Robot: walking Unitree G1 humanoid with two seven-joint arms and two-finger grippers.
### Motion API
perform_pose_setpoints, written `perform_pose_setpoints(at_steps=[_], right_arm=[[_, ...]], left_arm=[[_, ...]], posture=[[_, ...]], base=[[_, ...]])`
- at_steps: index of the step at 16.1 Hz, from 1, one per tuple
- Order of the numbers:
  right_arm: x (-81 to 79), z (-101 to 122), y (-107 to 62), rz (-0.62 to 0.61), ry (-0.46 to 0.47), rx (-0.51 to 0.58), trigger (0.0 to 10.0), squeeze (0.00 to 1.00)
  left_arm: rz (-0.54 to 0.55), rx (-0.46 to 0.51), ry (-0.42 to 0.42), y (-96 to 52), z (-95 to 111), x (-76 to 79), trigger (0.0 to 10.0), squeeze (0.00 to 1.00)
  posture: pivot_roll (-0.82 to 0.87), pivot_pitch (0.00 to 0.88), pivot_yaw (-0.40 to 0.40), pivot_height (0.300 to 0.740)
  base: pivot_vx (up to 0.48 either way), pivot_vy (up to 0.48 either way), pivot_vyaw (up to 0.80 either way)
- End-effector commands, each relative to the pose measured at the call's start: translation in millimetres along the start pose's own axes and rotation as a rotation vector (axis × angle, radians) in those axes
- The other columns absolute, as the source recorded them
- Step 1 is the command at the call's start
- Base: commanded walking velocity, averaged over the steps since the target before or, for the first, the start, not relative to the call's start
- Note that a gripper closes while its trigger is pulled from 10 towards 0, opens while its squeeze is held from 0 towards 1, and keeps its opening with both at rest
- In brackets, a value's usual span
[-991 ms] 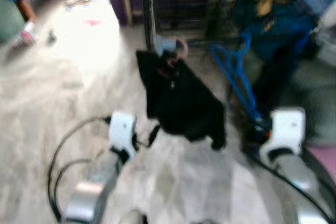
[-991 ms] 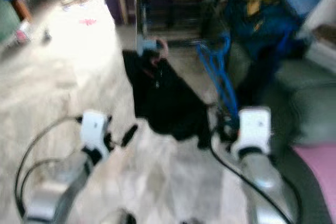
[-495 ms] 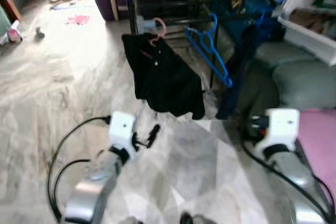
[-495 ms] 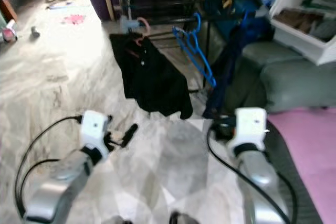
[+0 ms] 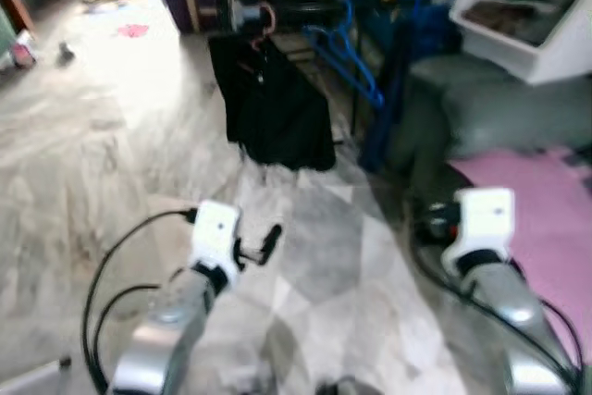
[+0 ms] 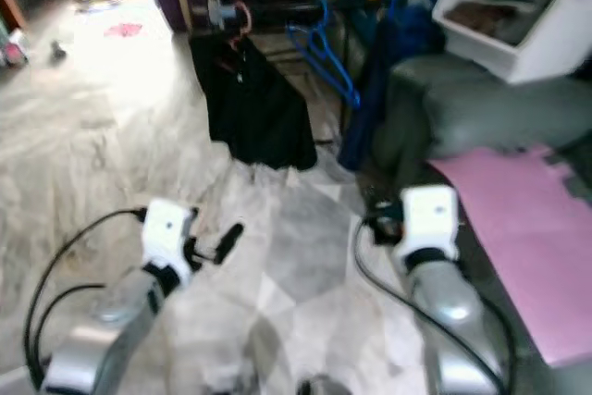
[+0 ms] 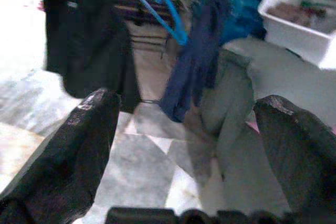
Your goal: Hang hanger
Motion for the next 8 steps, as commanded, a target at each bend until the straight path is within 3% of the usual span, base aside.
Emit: perform_pose_setpoints(at_steps=[1,4,8], right_arm=[[0.9,-1.5,-1.4,-0.003,-0.007,-0.002,10.0,0.00],[-8.9,-5.5,-3.1,0.026,0.034,-0.016,10.0,0.00],[-8.7,-6.7,0.3,0.001,0.027,-0.004,10.0,0.00]], left_arm=[[0.001,0.001,0.005,-1.5,-1.0,1.5,10.0,0.00],[0.090,0.036,0.021,-2.9,0.5,-10.5,10.0,0.00],[0.184,0.090,0.035,-0.9,8.3,-26.5,10.0,0.00]], posture=[[-0.05,0.099,-0.008,0.740],[-0.05,0.069,0.002,0.740],[-0.05,0.054,0.009,0.740]], base=[[-0.330,0.000,0.00],[0.000,0.000,0.00],[0.000,0.000,0.00]])
Point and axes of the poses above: a point about 5 cm out from each wrist's last joint towards the gripper, its own y axis pointing out of the wrist towards the gripper, its own z axis along the axis of the wrist's last joint, x = y × z, the point moved 5 cm from there along y, pointing out of the wrist towards the gripper, and after that the axes turned 7 degrees about -y, right-handed, at the moved point
